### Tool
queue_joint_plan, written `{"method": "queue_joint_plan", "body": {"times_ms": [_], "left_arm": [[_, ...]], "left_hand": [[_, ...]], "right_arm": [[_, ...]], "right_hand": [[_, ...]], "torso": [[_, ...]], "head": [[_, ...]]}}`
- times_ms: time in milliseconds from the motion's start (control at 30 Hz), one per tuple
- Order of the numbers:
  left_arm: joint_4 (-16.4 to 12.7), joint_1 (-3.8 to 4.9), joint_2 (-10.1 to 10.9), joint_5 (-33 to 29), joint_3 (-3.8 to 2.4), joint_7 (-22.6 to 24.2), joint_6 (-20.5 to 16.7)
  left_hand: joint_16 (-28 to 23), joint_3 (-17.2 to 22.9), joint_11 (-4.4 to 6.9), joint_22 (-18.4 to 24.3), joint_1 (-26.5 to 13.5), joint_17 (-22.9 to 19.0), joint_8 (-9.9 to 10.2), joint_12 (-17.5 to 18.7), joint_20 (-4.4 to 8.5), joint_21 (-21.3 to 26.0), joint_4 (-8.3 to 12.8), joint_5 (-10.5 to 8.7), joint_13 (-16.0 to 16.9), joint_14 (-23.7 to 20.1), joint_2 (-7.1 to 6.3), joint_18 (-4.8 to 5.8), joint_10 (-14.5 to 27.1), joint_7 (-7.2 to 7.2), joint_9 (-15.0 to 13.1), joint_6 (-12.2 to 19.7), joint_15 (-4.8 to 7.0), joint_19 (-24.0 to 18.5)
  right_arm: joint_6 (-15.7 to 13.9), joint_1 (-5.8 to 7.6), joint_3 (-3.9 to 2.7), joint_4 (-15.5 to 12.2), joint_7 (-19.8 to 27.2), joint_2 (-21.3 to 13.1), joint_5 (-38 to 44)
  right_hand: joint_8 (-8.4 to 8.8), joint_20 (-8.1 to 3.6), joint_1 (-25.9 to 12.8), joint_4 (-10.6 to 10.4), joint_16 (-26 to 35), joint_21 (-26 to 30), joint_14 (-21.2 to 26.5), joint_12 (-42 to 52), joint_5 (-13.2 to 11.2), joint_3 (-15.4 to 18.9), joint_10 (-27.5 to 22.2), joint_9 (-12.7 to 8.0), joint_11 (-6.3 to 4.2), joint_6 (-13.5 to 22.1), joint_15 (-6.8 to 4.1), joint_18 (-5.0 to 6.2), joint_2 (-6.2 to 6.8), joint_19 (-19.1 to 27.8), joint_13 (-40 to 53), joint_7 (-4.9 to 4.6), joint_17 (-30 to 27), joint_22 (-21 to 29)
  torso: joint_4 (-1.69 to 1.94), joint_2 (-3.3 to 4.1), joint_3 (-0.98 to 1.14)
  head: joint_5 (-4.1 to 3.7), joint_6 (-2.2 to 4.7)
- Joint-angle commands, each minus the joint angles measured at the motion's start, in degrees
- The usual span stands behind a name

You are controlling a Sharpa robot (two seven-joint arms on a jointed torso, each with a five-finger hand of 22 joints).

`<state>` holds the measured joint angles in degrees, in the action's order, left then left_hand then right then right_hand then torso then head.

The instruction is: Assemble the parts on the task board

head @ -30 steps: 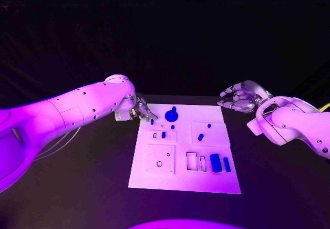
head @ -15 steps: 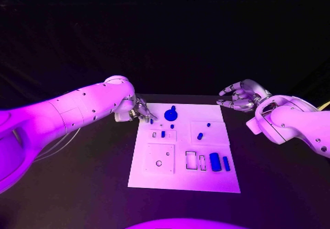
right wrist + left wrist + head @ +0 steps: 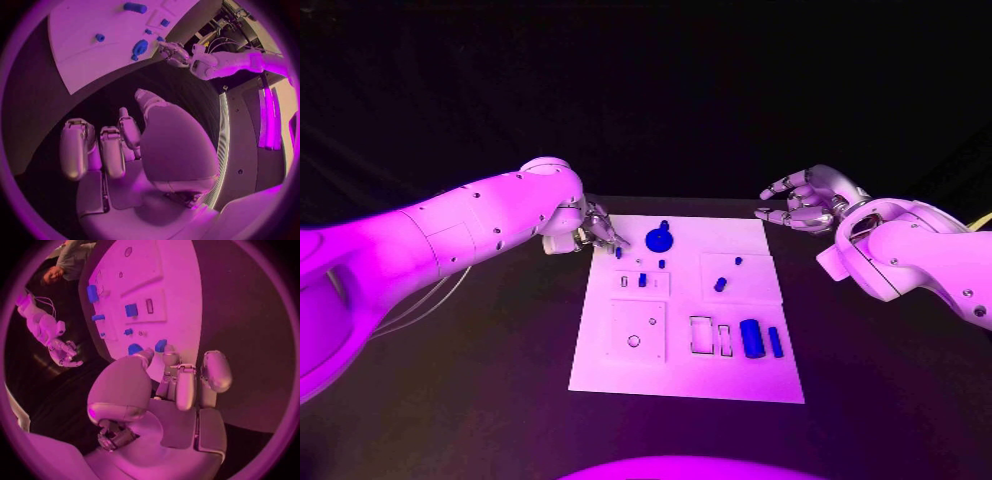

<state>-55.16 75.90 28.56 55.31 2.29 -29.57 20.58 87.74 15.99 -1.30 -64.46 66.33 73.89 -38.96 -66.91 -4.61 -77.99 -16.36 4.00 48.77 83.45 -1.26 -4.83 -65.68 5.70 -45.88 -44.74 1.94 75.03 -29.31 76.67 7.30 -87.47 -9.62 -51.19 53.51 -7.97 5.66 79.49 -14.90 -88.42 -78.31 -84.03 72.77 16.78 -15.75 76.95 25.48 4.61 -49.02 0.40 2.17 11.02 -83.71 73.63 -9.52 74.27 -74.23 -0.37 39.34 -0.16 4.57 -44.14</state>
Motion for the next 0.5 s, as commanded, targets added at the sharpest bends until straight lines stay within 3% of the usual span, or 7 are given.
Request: {"method": "queue_joint_plan", "body": {"times_ms": [33, 500], "left_arm": [[-0.2, 0.01, -0.1, -0.4, -0.02, 0.2, -0.3], [-0.2, 0.02, 0.0, -1.2, -0.02, 0.2, 1.0]], "left_hand": [[-0.2, 1.0, 0.17, -1.0, 1.3, 11.9, -1.2, -0.8, 0.40, -0.4, 0.1, 0.66, 1.0, 4.9, -0.05, -0.35, -0.8, -0.52, -1.0, 0.1, 0.26, 0.4], [-0.2, 2.9, 0.35, -1.2, 3.8, 11.9, -1.8, -0.9, 0.56, -0.4, 0.4, 0.63, 1.0, 4.9, 0.14, -0.32, -0.8, -0.70, -1.6, 0.7, 0.43, 0.4]], "right_arm": [[0.2, -0.02, -0.01, 0.0, 0.0, 0.1, 0.1], [0.4, -0.02, -0.01, 0.1, -0.1, 0.1, 0.1]], "right_hand": [[-0.65, 0.46, 0.0, -1.2, 0.9, 0.9, -4.7, -0.1, 1.0, -0.2, -1.1, -0.5, -0.01, -0.1, -0.16, 0.71, 0.79, -0.8, -0.2, -0.07, 10.8, -8.3], [-0.65, 0.46, 0.0, -1.2, 0.9, 0.9, -4.7, -0.1, 1.0, -0.2, -1.1, -0.5, -0.01, -0.1, -0.16, 0.71, 0.79, -0.8, -0.2, -0.07, 10.8, -8.3]], "torso": [[0.01, 0.00, 0.01], [0.05, 0.02, -0.02]], "head": [[-0.01, -0.03], [-0.08, -0.24]]}}
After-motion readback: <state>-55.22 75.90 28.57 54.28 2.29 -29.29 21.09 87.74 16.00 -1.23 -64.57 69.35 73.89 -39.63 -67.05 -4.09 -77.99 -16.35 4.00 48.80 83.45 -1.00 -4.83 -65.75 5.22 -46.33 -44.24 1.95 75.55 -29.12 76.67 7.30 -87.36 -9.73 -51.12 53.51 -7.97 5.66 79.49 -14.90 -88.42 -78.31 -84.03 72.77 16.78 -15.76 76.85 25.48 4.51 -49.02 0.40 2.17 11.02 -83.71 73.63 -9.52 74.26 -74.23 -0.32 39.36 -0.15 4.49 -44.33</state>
